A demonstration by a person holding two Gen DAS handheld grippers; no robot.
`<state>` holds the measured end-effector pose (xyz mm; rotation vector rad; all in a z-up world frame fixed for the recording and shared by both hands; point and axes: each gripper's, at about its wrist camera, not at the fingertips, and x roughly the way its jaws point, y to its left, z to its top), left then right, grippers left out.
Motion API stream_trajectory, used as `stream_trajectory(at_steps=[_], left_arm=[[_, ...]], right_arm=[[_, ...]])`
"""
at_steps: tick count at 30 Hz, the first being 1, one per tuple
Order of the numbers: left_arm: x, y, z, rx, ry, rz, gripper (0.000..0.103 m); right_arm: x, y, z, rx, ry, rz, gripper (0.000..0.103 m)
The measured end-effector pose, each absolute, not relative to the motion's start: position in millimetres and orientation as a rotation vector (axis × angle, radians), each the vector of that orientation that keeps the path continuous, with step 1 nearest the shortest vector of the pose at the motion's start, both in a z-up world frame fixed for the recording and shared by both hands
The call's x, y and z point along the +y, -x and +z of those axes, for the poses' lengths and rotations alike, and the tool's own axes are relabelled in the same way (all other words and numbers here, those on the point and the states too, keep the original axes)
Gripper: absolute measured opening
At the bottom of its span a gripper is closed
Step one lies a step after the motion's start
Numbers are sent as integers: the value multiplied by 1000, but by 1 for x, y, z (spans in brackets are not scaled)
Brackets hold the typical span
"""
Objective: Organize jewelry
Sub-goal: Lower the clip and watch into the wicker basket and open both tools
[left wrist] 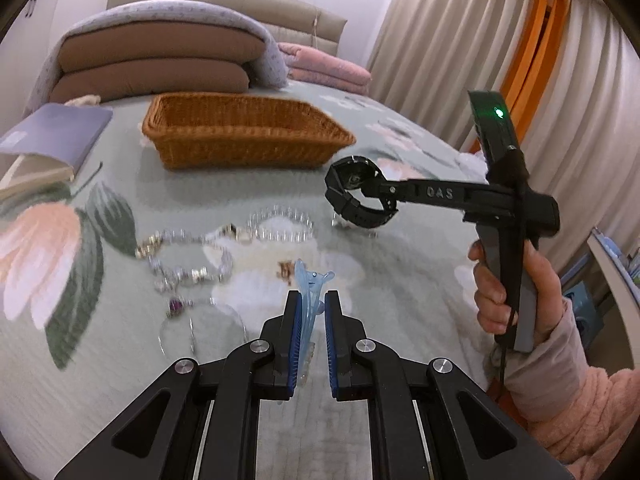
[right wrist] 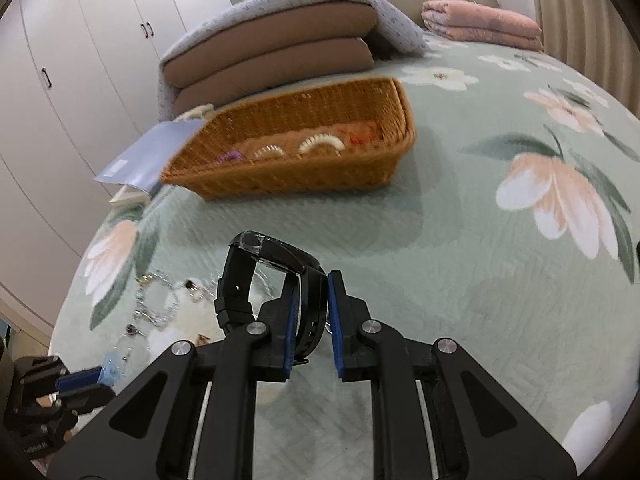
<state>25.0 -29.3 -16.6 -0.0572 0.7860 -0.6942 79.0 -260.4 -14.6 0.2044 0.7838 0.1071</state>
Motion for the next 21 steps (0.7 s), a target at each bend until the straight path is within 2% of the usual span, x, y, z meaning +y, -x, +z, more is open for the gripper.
stream_trajectory(at_steps=[6,13,21], left_arm=[[-38,-67,24,723,13,-662,12],[-63,-163,63,704,28,-628,12],[-97,-263,34,818,20,-561,12]], right_arm=[[-261,-89,26,727,-173,119,13],[-275,-160,61,687,-150,92,13],[-279,-257,34,770,-146,69,13]])
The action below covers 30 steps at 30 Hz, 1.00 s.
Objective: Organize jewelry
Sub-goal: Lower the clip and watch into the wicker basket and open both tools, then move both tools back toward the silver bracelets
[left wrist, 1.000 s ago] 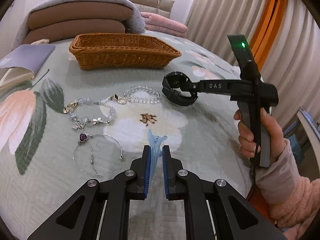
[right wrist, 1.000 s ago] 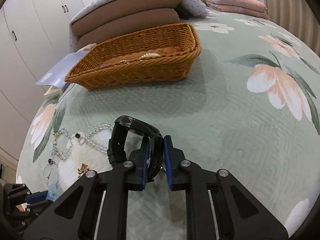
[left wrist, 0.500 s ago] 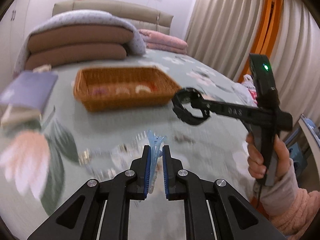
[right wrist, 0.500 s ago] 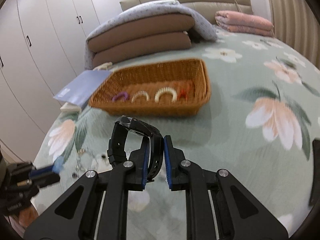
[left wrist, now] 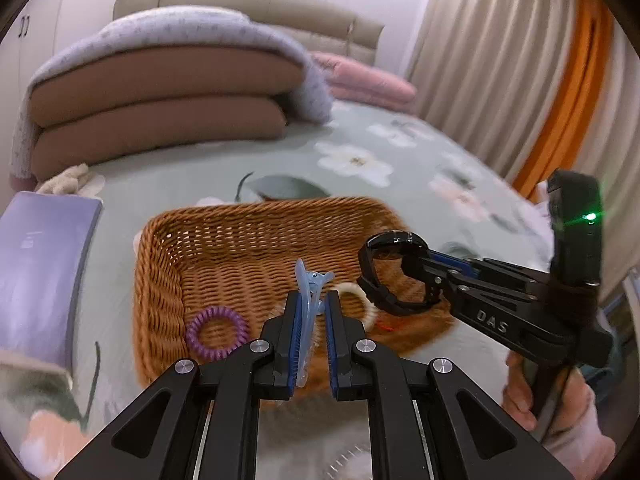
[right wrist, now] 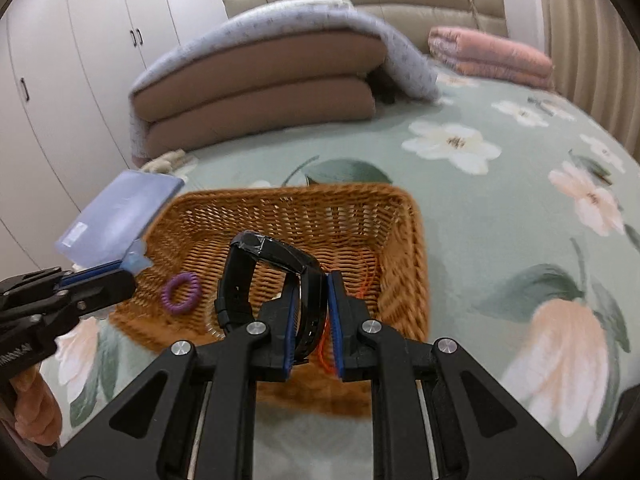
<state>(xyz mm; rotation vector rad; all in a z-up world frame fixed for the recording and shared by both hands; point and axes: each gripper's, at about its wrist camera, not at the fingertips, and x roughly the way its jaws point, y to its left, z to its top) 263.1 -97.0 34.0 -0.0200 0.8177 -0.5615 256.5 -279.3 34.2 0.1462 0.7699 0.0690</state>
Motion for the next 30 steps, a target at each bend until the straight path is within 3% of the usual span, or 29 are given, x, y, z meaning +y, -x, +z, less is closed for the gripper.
stream_trajectory(at_steps=[12,17,19,30], left_arm=[[-125,-307,-20,935,12,-522,12],[-125,-293,-13,904,-33,-514,28],[-121,-284,-4,879,-27,-517,48],[-71,-188,65,699,99,-594,52]], right_arm=[[-285,-290,-9,828,-155,83,17],[-293,-278,1,784,-217,128,19],[-292,-269,9,753,-211,131,19],[-268,-160,81,518,-185,182,20]])
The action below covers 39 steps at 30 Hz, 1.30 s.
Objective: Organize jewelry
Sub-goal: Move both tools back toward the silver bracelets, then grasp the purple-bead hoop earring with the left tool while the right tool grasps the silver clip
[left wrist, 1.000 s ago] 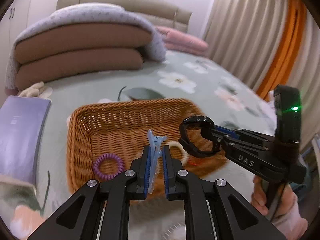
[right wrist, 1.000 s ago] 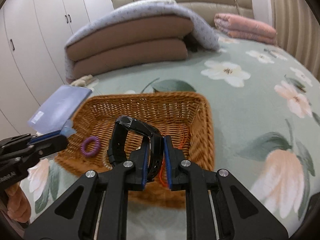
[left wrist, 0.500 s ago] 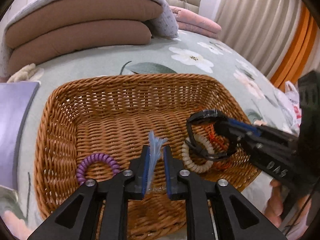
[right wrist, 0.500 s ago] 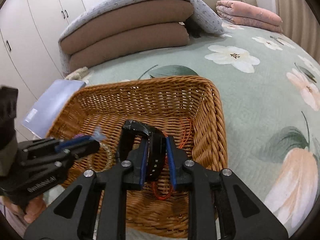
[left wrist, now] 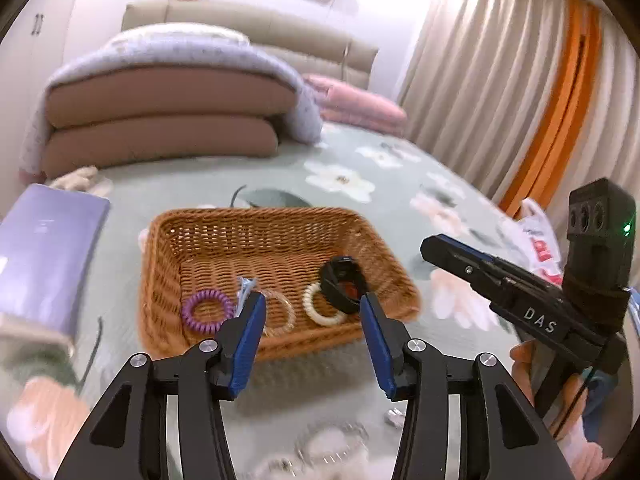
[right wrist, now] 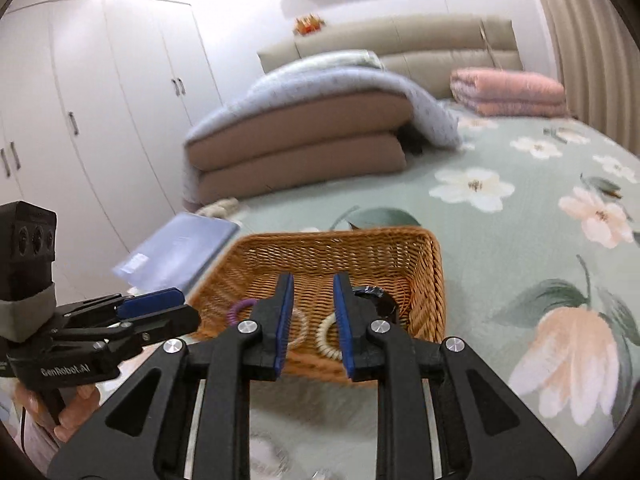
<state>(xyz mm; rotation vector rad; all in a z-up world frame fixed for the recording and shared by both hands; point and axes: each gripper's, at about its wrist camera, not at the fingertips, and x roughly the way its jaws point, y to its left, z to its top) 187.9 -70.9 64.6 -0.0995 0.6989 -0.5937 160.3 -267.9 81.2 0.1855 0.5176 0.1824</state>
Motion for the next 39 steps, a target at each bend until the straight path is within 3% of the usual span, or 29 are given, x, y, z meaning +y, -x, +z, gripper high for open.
stream_trajectory(at_steps=[2,3,6,11,13,14,16,31,39], left_arm=[[-61,-159,72,661,109,-593,56],[-58,-147,75,646,114,-591,61],[-47,-107,77,608,124,-581,68],[-26,-43,65,559,153,-539,69],[-17,-26,57,533,167,-511,71],[-12,-18,53,517,176,-495,73],[-1,-4,44,490,187,-462,80],[50,-15,3,561,268,-370,79],[51,-33,-25,716,272,-437,79]], right_arm=[[-259,-132,87,478,-166,171,22],[-255,-116,89,457,-165,169,29],[-248,-72,85,414,-190,159,77],[-247,-22,66,428,-216,149,80],[-244,-10,61,438,-189,108,96],[-243,-1,59,437,-167,74,99],[-241,10,56,416,-135,50,100],[-246,6,16,491,-65,-28,103],[-249,-22,-2,616,2,-31,103]])
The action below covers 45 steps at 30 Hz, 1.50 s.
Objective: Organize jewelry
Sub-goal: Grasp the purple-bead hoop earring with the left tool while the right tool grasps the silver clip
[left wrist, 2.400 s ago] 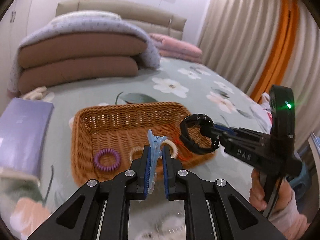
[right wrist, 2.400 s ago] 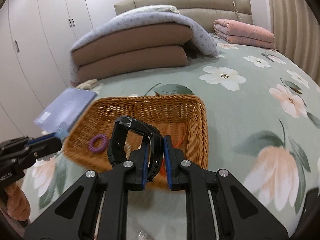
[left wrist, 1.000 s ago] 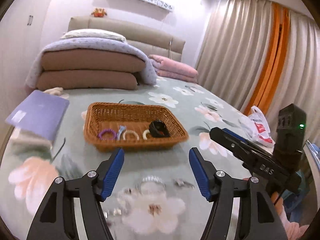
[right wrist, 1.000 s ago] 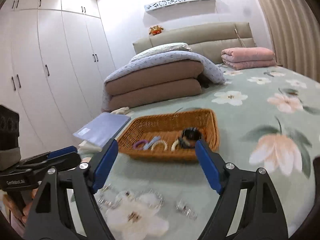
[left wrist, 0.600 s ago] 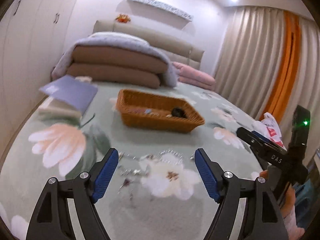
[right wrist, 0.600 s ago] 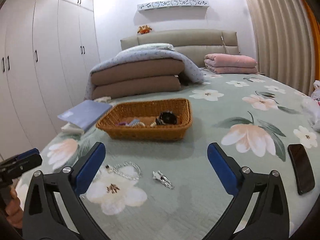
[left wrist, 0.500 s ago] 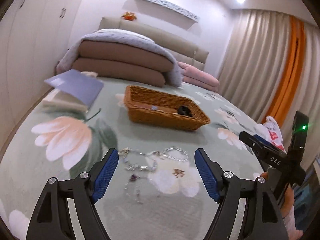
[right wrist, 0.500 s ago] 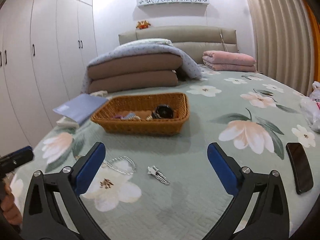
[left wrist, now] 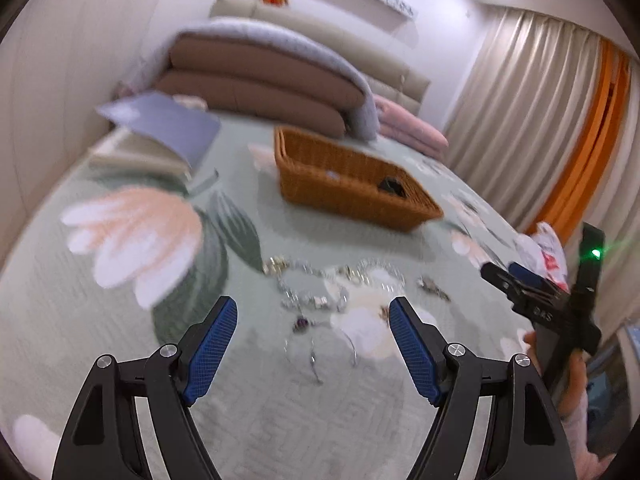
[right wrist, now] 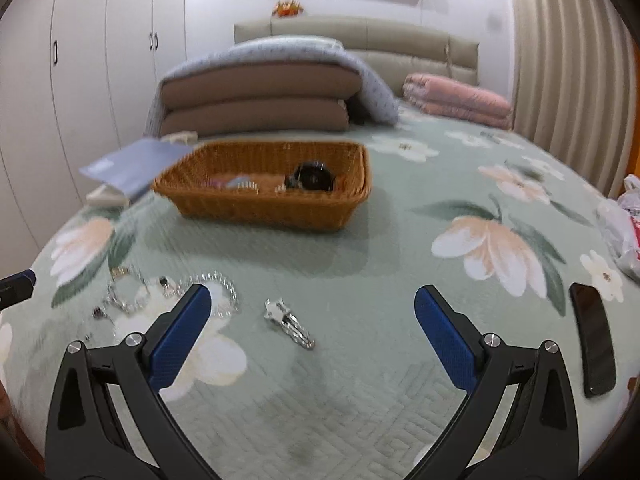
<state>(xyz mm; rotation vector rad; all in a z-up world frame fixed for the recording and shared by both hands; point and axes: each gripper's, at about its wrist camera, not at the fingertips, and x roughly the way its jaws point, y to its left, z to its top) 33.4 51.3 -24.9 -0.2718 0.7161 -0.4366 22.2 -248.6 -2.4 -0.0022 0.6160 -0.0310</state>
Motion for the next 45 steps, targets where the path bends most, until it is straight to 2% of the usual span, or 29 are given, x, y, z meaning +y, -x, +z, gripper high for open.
stream_trajectory(at_steps=[4,8,11,14,15,18,21,33,38,40,45], left_arm=[[50,-44,-44,789,273,-456,70],[43,-51,-58,856,246,-469,69],[42,-58,-64,889,265,-492,58],[41,-62,-63,893,260,-497,57],[40,-64,-63,895,251,-497,57],[35,-66,-64,910,224,-498,51],[31,-70,-68,932,200,-491,47],[17,-70,-68,912,80,-460,34],[12,-76,-68,906,59,-441,25],[9,-76,-68,902,44,-429,13],[3,-70,-65,874,6,-418,11]], right_arm=[[-258,-40,-19,713,-15,34,103],[-269,-51,-30,762,-10,25,103],[-271,-57,-34,770,-16,61,103],[-261,-62,-37,782,40,85,100],[-256,-64,-38,786,60,89,96],[-243,-73,-43,824,125,111,69],[-241,-87,-51,865,131,119,53],[-228,-115,-68,914,213,146,49],[-224,-117,-69,898,206,156,30],[-219,-118,-70,894,211,165,22],[-216,-110,-68,871,218,172,22]])
